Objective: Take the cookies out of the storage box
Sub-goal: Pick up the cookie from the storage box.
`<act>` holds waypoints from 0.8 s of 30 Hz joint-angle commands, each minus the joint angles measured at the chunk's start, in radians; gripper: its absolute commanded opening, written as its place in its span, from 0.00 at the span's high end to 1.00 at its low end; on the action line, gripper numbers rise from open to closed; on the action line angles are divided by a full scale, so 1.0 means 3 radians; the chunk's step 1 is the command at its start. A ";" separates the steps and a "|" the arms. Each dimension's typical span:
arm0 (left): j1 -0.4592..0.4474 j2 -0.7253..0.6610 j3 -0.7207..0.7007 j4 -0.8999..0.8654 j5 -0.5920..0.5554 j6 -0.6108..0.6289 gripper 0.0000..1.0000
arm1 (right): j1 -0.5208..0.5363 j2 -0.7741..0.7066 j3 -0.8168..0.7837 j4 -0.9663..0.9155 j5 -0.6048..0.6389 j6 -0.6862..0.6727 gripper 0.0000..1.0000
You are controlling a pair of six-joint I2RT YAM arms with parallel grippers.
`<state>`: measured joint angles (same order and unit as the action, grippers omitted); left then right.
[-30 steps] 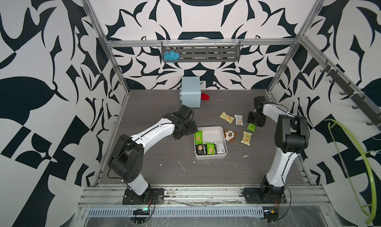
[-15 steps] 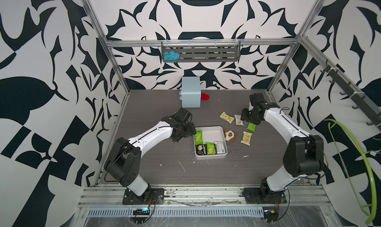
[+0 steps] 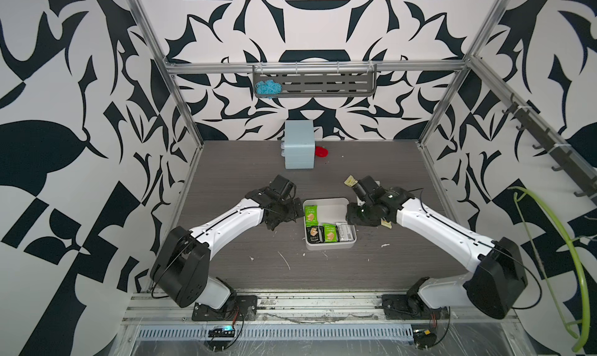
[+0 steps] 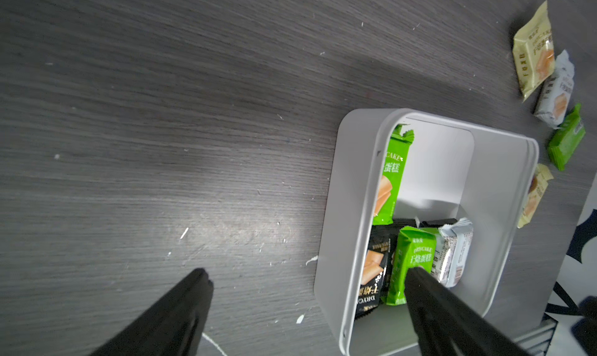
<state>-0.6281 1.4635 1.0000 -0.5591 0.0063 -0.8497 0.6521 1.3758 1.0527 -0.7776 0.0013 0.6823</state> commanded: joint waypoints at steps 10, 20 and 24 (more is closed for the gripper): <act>-0.0008 -0.0306 -0.0261 -0.0012 0.0041 0.0042 0.00 | 0.0500 0.0527 0.0268 -0.0294 0.0529 0.0448 0.46; -0.0008 -0.0379 -0.0265 -0.0068 -0.0026 0.0041 0.00 | 0.0511 0.0855 0.0500 -0.0455 0.0774 0.0461 0.48; -0.0008 -0.0356 -0.0236 -0.0082 -0.0034 0.0044 0.00 | 0.0510 0.0956 0.0479 -0.0346 0.0712 0.0462 0.54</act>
<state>-0.6285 1.3647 0.9260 -0.5602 0.0040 -0.8444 0.8005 1.6581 1.1732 -0.8726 0.1959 0.8104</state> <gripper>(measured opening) 0.998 0.466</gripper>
